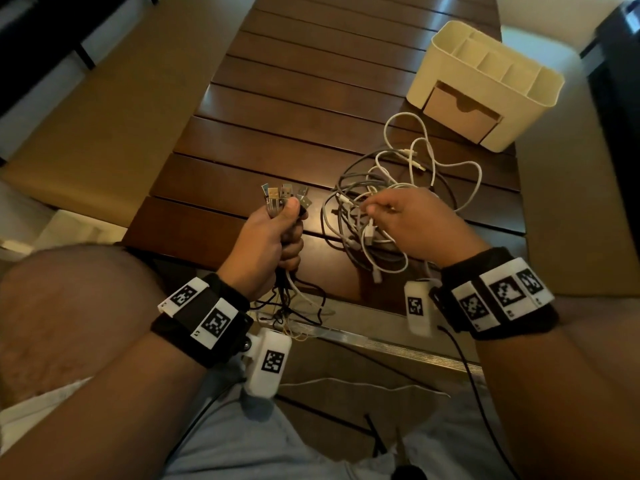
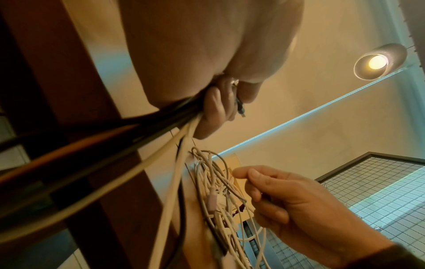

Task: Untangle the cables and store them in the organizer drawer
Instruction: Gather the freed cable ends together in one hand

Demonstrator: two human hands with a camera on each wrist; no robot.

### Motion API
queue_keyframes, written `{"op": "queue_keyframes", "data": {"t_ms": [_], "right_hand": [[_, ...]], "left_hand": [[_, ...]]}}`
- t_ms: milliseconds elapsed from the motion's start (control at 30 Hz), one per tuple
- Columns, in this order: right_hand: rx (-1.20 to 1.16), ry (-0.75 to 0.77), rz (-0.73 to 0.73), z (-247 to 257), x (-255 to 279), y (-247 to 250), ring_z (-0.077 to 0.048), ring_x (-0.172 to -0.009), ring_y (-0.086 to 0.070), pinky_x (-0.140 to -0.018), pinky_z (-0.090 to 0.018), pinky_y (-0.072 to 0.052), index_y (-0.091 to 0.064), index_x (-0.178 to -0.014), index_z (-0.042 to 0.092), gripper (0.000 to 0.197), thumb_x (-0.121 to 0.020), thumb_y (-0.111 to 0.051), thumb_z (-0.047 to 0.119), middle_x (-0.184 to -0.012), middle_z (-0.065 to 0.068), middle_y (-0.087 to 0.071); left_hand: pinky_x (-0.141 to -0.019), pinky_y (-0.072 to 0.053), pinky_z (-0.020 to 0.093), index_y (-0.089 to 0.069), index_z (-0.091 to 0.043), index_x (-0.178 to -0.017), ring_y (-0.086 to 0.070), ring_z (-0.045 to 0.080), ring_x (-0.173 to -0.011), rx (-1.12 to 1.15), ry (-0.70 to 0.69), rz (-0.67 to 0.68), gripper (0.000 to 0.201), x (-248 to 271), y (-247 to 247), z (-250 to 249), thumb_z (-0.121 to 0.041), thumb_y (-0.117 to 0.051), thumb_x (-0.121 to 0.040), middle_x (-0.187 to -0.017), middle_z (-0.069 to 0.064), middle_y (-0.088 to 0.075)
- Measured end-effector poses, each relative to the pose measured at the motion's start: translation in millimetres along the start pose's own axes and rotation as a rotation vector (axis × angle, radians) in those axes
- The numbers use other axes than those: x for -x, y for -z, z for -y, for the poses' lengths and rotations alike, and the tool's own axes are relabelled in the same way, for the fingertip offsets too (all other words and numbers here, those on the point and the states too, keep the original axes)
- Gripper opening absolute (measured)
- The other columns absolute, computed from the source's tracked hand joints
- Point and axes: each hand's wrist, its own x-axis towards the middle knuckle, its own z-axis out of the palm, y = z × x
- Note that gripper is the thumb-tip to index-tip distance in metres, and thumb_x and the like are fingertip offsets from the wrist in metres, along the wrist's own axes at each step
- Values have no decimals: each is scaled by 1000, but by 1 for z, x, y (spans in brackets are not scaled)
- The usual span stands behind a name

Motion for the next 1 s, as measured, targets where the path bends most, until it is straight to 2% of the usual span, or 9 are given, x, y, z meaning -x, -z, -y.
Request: {"op": "queue_keyframes", "data": {"t_ms": [67,133,233,300,400,467,633,800,1000], "right_hand": [[50,-24,49,-2,3,4,-13,-86,-63,-77,-31,-54,-74,-102,25,20,-98,-58,36,-94,5,-68],[79,-73,145,0,8,7,-9,-82,-62,-69,-28,-50,-73,-91,28,19,-91,-65,45,-89,6,-67],[176,-117,257,7,14,-1,-5,-82,-56,-62,-23,-41,-71,-89,29,22,-85,-70,51,-91,8,-64],[308,-123,264,11,15,-12,-7,-81,-56,-66,-25,-44,-70,-93,25,27,-85,-70,51,-90,3,-65],[520,-67,193,14,15,-29,-19,-92,-58,-80,-38,-53,-64,-98,21,31,-87,-67,51,-96,-1,-59],[562,-28,155,15,15,-35,-25,-94,-58,-79,-41,-52,-65,-104,22,27,-92,-62,46,-97,-4,-54],[466,100,45,13,15,-40,-23,-83,-60,-73,-40,-55,-72,-103,20,27,-98,-52,37,-87,-3,-62],[203,284,-62,22,10,-48,-16,-71,-60,-69,-35,-51,-73,-98,15,22,-97,-58,32,-78,0,-66],[37,190,-36,13,7,-34,-13,-72,-64,-72,-36,-56,-74,-101,18,25,-98,-58,37,-82,-1,-69]], "left_hand": [[-38,-24,19,-53,-13,-90,-26,6,-42,4,0,2,27,-1,-1,0,-34,-44,-104,-57,-7,-33],[-38,-23,19,-53,-13,-90,-26,6,-42,0,0,1,27,0,-1,0,-34,-44,-105,-58,-7,-33],[-38,-23,19,-53,-13,-89,-25,6,-42,-2,-1,-6,26,0,-2,0,-34,-44,-104,-57,-7,-33],[-37,-24,19,-53,-14,-89,-25,6,-42,-1,-5,-6,26,0,-2,0,-34,-45,-103,-57,-7,-33],[-37,-24,19,-53,-14,-89,-25,6,-42,-2,-3,-8,25,0,-2,-1,-33,-45,-103,-58,-7,-32],[-37,-24,19,-53,-14,-89,-26,6,-42,-4,-5,-8,25,0,-2,0,-33,-45,-104,-58,-7,-33],[-39,-21,20,-53,-15,-88,-25,6,-42,-3,-16,-7,24,0,0,1,-34,-48,-102,-58,-7,-32],[-39,-20,20,-49,-15,-90,-24,7,-42,-24,-54,12,23,0,0,1,-38,-52,-96,-58,-6,-31],[-41,-19,22,-50,-18,-88,-24,7,-44,-9,-39,-10,22,0,3,1,-38,-53,-94,-61,-5,-30]]}}
